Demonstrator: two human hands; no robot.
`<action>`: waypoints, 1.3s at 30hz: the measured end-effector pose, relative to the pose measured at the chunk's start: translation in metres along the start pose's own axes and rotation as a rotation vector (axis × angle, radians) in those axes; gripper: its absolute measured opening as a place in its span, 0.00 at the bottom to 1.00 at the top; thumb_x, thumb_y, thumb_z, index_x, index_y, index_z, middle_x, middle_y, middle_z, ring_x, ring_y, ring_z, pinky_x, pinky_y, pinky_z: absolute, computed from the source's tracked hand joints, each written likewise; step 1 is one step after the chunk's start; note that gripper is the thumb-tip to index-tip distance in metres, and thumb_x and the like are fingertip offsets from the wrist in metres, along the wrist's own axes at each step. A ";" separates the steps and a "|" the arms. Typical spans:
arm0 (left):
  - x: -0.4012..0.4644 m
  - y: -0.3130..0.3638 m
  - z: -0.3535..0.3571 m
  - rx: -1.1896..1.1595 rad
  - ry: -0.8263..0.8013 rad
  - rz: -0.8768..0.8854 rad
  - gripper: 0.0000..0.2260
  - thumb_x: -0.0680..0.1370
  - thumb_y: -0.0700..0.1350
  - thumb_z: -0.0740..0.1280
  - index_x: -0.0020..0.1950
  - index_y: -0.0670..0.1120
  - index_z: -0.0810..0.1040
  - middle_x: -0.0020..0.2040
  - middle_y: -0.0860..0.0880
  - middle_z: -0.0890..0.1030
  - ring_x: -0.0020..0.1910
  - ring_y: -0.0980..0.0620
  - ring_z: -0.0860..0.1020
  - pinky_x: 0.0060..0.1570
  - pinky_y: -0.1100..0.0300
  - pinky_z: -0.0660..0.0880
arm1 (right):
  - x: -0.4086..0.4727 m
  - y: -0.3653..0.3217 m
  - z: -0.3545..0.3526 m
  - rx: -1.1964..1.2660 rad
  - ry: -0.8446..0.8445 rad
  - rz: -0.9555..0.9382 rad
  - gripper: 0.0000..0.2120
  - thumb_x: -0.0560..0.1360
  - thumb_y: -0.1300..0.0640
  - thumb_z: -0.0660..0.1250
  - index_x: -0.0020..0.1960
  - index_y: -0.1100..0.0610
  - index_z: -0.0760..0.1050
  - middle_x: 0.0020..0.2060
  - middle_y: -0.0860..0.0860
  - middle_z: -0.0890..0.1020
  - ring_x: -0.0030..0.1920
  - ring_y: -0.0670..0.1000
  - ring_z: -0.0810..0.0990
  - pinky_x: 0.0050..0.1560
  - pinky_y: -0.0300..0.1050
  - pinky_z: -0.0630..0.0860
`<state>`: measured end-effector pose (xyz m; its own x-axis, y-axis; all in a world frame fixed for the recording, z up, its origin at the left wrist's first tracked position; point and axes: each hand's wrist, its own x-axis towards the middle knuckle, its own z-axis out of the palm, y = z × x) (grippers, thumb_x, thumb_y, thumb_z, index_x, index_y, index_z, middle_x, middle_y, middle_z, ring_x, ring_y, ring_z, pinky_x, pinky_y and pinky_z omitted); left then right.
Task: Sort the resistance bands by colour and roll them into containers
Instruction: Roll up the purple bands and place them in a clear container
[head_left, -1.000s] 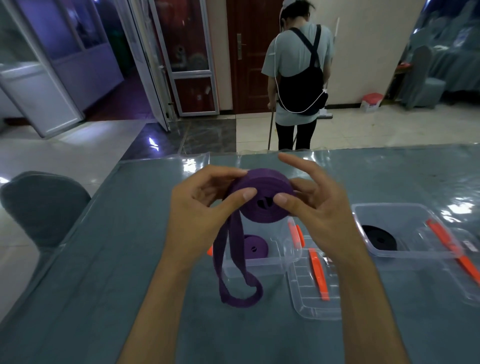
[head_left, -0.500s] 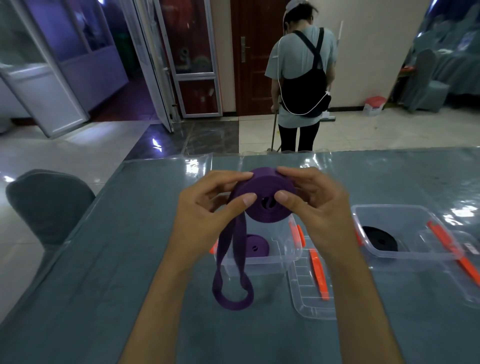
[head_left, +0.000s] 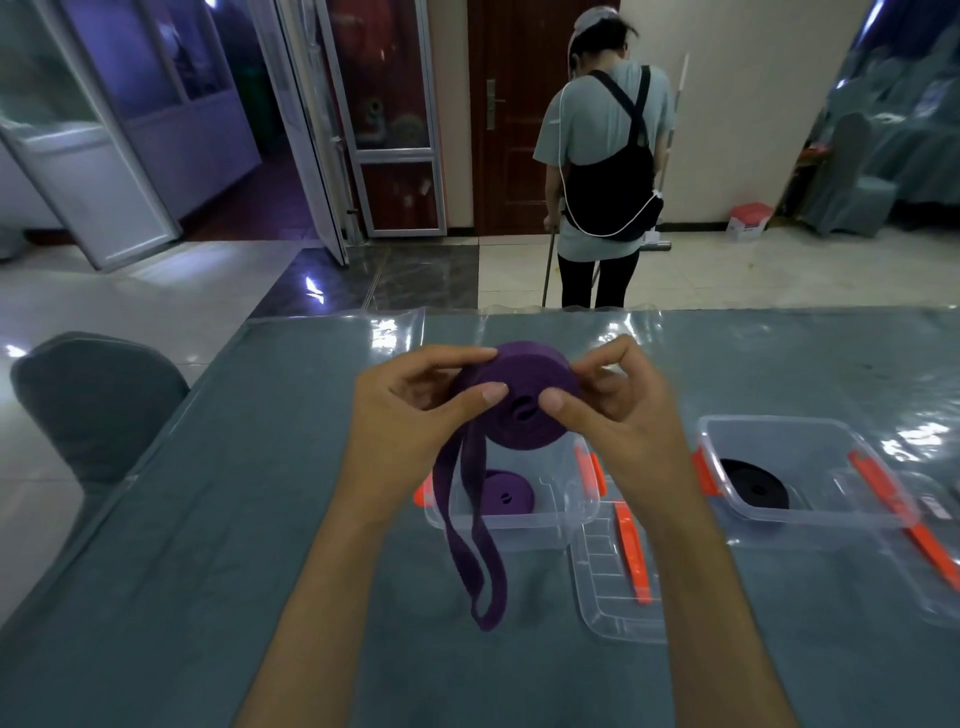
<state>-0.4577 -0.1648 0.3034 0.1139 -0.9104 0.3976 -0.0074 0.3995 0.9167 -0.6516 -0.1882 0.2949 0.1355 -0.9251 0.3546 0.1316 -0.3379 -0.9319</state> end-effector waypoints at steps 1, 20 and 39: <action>-0.001 0.000 0.002 -0.006 0.032 0.017 0.13 0.71 0.33 0.78 0.53 0.43 0.86 0.47 0.48 0.89 0.48 0.50 0.88 0.49 0.59 0.84 | 0.000 -0.001 -0.001 0.026 -0.035 0.036 0.16 0.70 0.58 0.76 0.52 0.56 0.72 0.47 0.58 0.88 0.48 0.58 0.88 0.48 0.50 0.85; -0.002 -0.006 0.008 -0.030 -0.032 0.031 0.18 0.73 0.32 0.77 0.60 0.47 0.85 0.54 0.48 0.88 0.54 0.50 0.87 0.57 0.62 0.81 | 0.001 -0.005 -0.008 0.087 0.014 -0.053 0.19 0.74 0.57 0.73 0.63 0.50 0.76 0.54 0.52 0.87 0.56 0.55 0.87 0.57 0.50 0.84; -0.002 -0.013 0.002 0.190 -0.139 0.058 0.18 0.71 0.39 0.80 0.58 0.53 0.85 0.52 0.54 0.87 0.53 0.53 0.85 0.54 0.65 0.79 | 0.004 0.009 -0.028 -0.039 -0.324 0.095 0.27 0.74 0.62 0.74 0.71 0.50 0.74 0.51 0.55 0.88 0.53 0.57 0.88 0.52 0.47 0.85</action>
<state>-0.4593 -0.1684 0.2908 -0.0302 -0.8978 0.4395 -0.1983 0.4363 0.8777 -0.6771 -0.2000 0.2860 0.4514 -0.8518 0.2658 0.0662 -0.2651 -0.9620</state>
